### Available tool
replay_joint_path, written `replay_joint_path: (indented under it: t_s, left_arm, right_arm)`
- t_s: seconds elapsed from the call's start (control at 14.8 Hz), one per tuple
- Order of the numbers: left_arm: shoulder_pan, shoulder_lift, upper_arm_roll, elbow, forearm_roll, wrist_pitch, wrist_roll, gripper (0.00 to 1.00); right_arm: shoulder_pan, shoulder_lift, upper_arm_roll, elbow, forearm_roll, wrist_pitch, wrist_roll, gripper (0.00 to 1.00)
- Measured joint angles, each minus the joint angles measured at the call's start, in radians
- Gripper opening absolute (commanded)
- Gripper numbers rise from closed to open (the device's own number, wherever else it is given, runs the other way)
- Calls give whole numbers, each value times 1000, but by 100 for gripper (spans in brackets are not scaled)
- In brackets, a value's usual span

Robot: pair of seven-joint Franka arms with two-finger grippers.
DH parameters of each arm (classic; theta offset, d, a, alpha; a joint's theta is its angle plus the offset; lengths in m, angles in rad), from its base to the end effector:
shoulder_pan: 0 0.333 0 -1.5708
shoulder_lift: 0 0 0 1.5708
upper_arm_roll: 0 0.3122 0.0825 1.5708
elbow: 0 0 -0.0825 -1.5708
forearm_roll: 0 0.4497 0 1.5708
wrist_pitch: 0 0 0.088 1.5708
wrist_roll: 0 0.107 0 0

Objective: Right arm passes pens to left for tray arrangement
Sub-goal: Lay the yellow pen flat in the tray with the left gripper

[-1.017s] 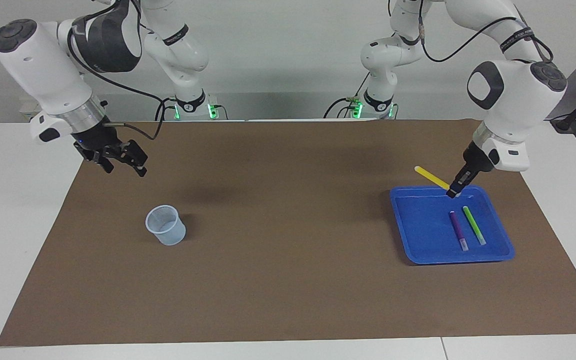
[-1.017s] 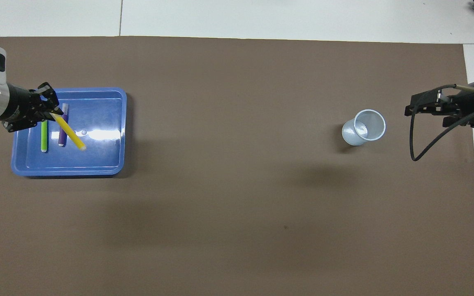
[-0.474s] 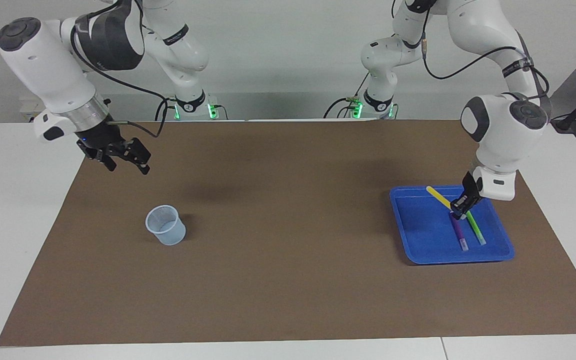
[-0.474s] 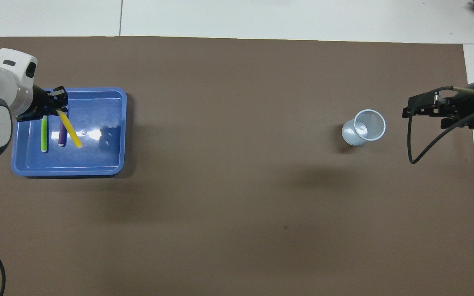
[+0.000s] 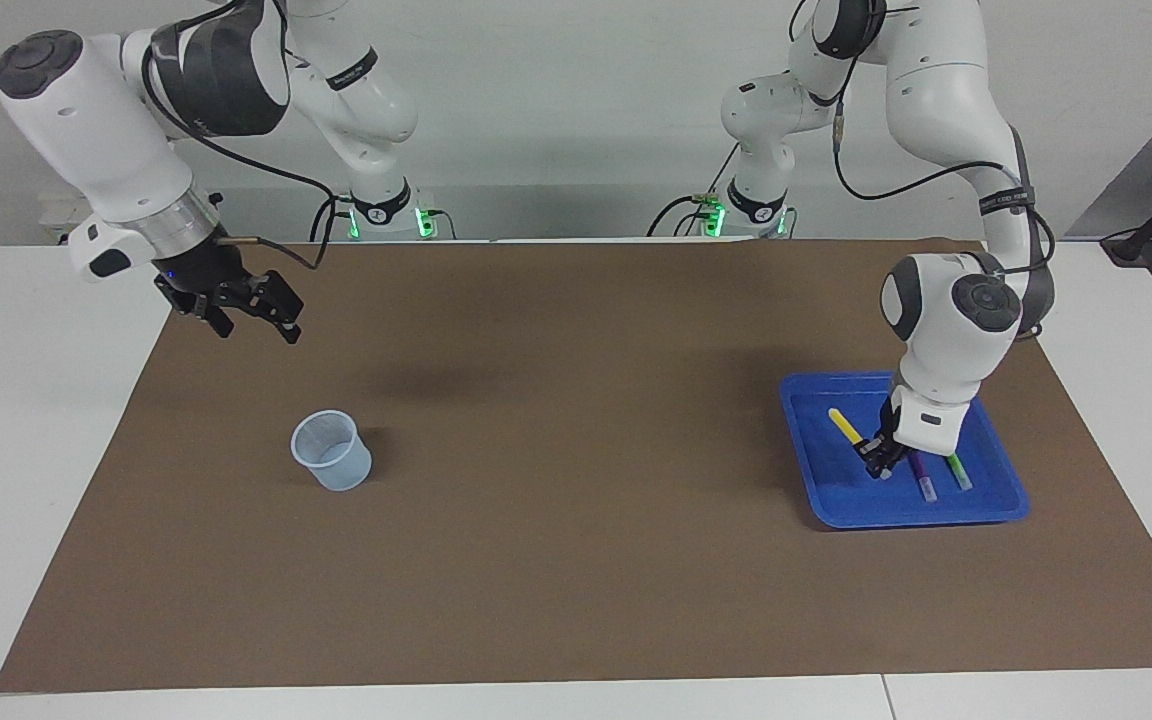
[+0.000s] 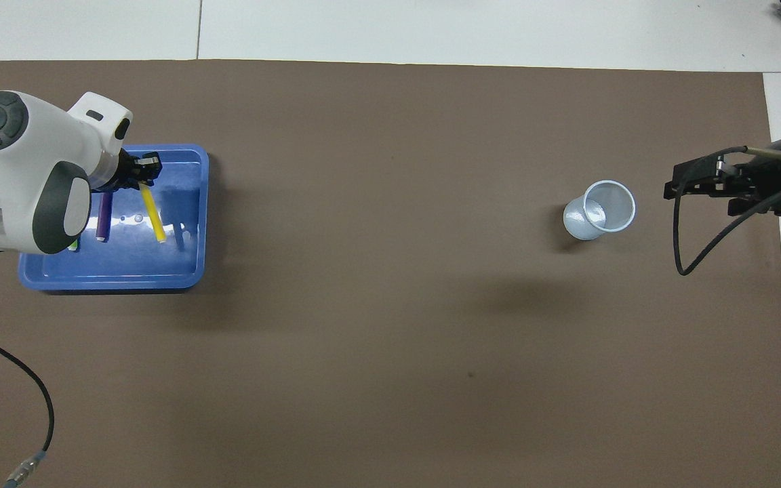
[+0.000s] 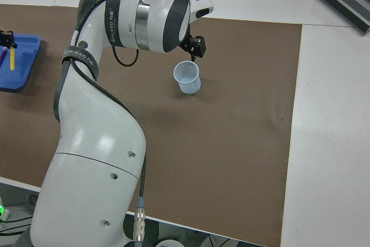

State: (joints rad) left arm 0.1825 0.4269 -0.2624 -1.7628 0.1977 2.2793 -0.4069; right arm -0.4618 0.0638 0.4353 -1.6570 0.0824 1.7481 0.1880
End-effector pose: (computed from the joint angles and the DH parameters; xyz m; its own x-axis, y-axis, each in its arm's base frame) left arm 0.7154 -0.0398 0.3000 0.9659 0.2301 0.1184 0.2328 -0.9725 -0.0091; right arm 0.6487 -0.0162 0.5534 0.9737 -0.2275 0.0114 -0.2249 -0.9679 -0.1123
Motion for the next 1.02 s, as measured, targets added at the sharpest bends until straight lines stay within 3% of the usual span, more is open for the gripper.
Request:
replay_joint_path:
  t_s: [1.02]
  left_arm:
    - [-25,36,2,-5,0,22,142,0]
  right_arm:
    - [10,-24,-5,6,0,51,0,100]
